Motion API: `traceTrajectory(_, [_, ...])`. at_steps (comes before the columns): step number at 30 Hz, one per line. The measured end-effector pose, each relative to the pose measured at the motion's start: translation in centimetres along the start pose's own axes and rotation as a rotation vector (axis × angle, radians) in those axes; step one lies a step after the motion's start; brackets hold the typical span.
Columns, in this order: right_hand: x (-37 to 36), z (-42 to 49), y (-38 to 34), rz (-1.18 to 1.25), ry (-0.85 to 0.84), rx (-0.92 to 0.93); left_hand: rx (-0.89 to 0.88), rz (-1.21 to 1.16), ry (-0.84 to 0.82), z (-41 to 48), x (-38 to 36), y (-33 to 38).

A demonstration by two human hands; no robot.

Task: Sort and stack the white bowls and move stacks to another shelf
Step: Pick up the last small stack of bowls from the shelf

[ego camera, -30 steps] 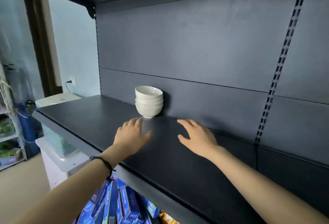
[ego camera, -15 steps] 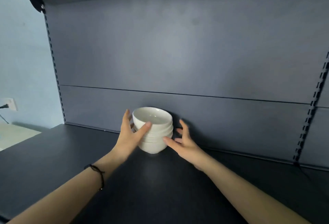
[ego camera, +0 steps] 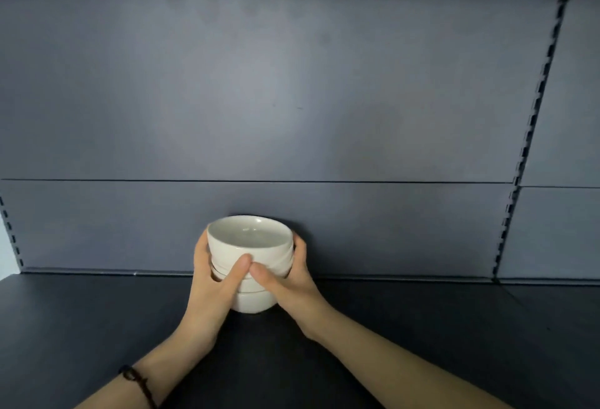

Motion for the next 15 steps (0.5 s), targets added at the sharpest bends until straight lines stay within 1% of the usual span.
traceTrajectory(7, [3.9,-3.0,-3.4,0.01,0.07,0.04,-0.015,-0.019,-0.077,-2.0,-4.8,2.5])
traceTrajectory(15, [14.1,-10.5,-11.0,-0.05,0.172,0.09,-0.034,-0.082,-0.216,-7.9,-16.7,5.4])
Point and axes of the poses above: each hand's wrist, its own z-axis towards the middle knuckle, its own x-axis out of the back of the hand, y = z × x, the point moved 8 cm from there along z, towards the middle knuckle, and after that the axes turned 8 degrees about x, right-handed, at the moved point
